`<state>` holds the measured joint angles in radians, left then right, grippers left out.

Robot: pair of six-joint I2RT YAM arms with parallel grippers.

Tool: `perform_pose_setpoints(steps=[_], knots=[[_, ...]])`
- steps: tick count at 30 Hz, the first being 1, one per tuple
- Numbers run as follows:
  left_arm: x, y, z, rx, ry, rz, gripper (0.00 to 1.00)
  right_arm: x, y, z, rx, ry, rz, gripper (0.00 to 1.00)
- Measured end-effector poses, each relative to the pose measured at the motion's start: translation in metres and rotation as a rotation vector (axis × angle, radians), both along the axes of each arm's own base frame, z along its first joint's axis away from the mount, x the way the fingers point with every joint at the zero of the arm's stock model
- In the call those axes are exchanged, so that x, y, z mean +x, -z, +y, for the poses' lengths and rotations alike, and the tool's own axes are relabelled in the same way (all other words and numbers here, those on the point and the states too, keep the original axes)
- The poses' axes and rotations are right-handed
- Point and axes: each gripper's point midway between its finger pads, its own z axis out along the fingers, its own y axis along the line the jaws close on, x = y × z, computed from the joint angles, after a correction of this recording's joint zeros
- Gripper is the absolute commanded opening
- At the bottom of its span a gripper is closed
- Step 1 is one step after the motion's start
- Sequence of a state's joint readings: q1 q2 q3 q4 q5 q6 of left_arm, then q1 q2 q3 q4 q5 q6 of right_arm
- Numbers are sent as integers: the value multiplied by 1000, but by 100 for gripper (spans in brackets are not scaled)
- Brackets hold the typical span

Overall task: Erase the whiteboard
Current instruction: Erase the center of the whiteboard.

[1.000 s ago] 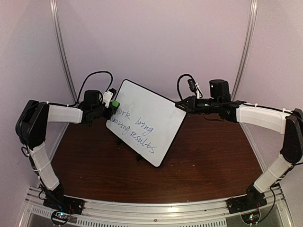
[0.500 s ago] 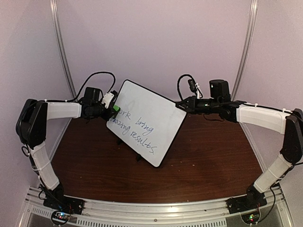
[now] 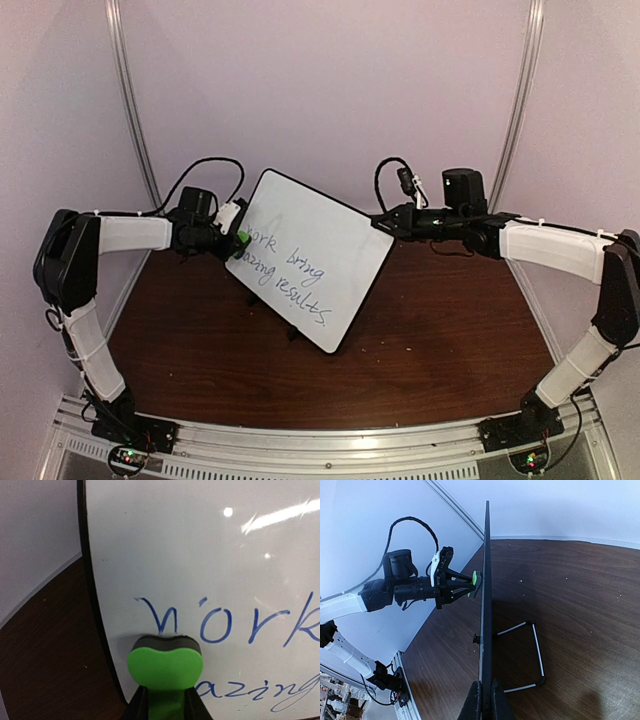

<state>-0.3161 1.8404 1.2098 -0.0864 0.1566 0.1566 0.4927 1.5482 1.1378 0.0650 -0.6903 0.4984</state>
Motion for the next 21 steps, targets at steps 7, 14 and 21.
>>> perform_pose_setpoints(steps=[7, 14, 21], knots=[[26, -28, -13, -51, -1, -38, 9, 1, 3, -4, -20, 7, -3, 0], [30, -37, -19, -86, 15, -53, 9, -2, 4, -8, -44, 1, -8, 0], [16, -10, -14, -71, -3, 21, 8, 1, 8, -19, -50, 3, 21, 0]])
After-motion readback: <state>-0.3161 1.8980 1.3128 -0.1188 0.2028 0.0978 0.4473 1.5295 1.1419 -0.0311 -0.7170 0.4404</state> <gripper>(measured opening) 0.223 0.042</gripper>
